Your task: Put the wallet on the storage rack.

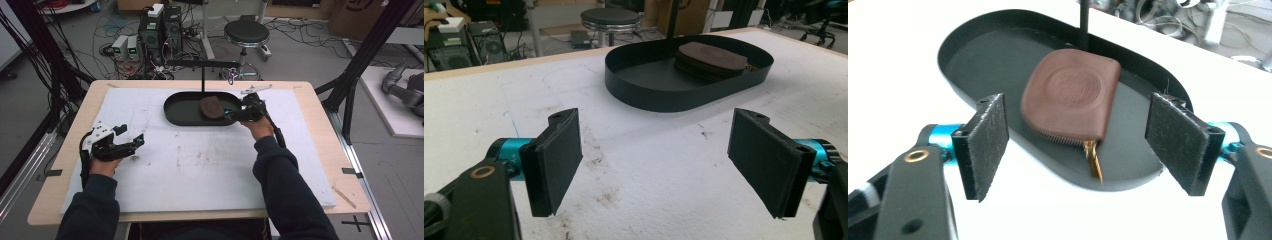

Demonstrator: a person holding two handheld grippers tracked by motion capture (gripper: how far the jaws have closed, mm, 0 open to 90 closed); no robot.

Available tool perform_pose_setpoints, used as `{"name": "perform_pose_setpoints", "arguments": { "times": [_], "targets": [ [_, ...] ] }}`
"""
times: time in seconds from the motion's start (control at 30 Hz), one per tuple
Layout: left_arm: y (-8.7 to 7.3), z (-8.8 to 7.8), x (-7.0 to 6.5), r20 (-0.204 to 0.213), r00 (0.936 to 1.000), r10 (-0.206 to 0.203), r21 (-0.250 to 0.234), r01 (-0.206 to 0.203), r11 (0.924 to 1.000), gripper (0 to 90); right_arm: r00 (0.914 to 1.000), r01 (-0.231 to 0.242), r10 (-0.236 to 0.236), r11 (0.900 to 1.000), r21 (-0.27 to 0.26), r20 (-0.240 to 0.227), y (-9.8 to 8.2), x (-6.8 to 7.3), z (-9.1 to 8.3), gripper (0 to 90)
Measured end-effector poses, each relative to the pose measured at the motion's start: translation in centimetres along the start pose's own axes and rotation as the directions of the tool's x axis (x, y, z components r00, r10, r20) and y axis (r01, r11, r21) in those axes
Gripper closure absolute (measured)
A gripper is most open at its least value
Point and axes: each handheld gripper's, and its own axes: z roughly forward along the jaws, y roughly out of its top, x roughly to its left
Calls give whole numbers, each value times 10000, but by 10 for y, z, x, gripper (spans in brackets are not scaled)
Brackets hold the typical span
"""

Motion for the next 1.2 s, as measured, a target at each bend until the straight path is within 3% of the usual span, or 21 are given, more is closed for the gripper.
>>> {"name": "perform_pose_setpoints", "arguments": {
  "times": [0.03, 0.1, 0.17, 0.2, 0.43, 0.6, 0.83, 1.03, 1.2],
  "targets": [
    [0, 0, 0, -3, 10000, -83, -79, 83, 9999, 215, 9998, 214, -213, 9995, -237, 41, -6, -1, -10, 254],
    [1, 0, 0, -76, 9999, -105, -170, 104, 9998, 206, 9997, 203, -202, 9998, -61, 112, -15, -4, -29, 211],
    [1, 1, 1, -135, 9998, -142, -236, 139, 9996, 195, 9992, 342, -329, 9979, -548, 248, -33, -6, -51, 213],
    [2, 1, 2, -122, 9998, -184, -282, 180, 9994, 195, 9988, 397, -381, 9978, -532, 315, -38, -7, -57, 213],
    [3, 0, 1, -166, 9998, -78, -397, 71, 9992, 196, 9876, 722, -589, 9935, -879, 1453, -92, -12, -98, 212],
    [3, -1, 1, -189, 9998, 10, -392, -17, 9992, 195, 9814, 652, -494, 9947, -796, 1858, -110, -14, -109, 212],
    [4, -3, -2, -123, 9999, 91, -325, -95, 9994, 196, 9789, 471, -343, 9971, -592, 2014, -114, -13, -113, 212],
    [4, -3, -2, -109, 9999, 124, -331, -127, 9994, 195, 9759, 31, 141, 9969, -784, 2179, -116, -16, -118, 212],
    [3, -2, -2, -109, 9999, 109, -247, -112, 9996, 196, 9751, 54, 102, 9975, -698, 2215, -117, -18, -118, 213]
  ]
}}
